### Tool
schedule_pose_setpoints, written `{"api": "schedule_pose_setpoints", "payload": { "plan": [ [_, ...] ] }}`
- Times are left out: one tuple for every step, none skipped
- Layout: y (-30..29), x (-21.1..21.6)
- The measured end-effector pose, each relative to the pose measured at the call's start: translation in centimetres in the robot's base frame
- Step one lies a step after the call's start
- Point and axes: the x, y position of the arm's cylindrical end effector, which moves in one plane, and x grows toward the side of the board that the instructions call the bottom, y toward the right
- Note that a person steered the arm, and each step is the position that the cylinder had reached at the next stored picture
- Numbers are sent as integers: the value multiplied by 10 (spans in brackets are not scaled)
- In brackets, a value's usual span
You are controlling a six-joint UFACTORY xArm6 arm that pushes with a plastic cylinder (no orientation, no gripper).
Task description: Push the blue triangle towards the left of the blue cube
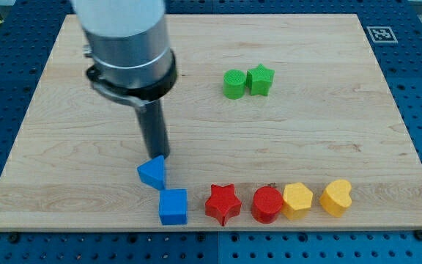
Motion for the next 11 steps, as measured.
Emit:
{"api": "schedule_pose_setpoints", "payload": {
  "plan": [
    [15,19],
    [-5,35],
    [-28,22],
    [-29,-2],
    [-63,-2],
    [-66,17],
    [-66,24],
    [-65,13],
    [-60,13],
    [-60,42],
    [-60,44]
  ]
}}
